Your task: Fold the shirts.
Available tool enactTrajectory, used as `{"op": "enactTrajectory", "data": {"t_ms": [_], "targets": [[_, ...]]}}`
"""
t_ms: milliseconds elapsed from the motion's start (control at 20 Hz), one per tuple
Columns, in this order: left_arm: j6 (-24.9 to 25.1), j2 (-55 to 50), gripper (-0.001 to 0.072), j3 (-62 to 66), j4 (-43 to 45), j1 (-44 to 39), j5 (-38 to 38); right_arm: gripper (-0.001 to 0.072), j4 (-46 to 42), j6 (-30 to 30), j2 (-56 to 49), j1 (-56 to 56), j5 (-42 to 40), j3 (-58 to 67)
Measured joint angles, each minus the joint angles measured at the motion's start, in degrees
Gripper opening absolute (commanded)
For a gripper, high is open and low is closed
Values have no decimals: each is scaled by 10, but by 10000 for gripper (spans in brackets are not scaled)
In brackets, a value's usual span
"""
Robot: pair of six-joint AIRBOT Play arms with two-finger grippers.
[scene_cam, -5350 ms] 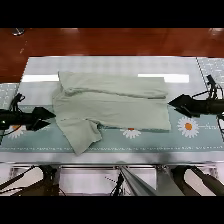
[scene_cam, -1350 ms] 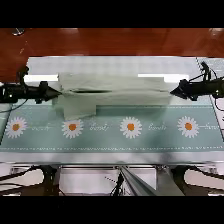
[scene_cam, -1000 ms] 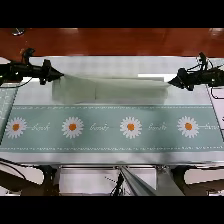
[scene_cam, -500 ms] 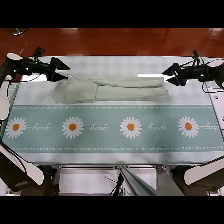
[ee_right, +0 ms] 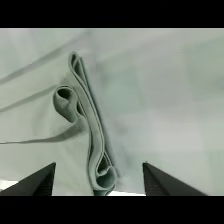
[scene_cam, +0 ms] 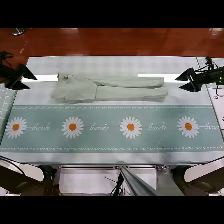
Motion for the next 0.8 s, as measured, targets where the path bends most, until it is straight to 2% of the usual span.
{"op": "enactTrajectory", "data": {"t_ms": [150,350,400,500,650,700,750,800], "targets": [[18,84,701,-83,10,-10,74,625,-10,2,-24,21,14,1],[79,207,700,-226,-68,-57,183,618,17,-6,-52,59,15,2],[95,233,701,-253,-93,-71,198,535,29,-12,-56,70,16,2],[121,276,700,-293,-132,-101,221,25,37,-21,-63,89,4,3],[143,310,695,-320,-162,-148,236,20,64,-33,-61,107,6,17],[145,315,651,-325,-169,-161,239,20,64,-36,-53,110,12,20],[149,319,375,-328,-174,-174,241,20,66,-38,-42,111,20,23],[152,321,35,-330,-177,-188,240,20,52,-40,-25,112,31,24]]}}
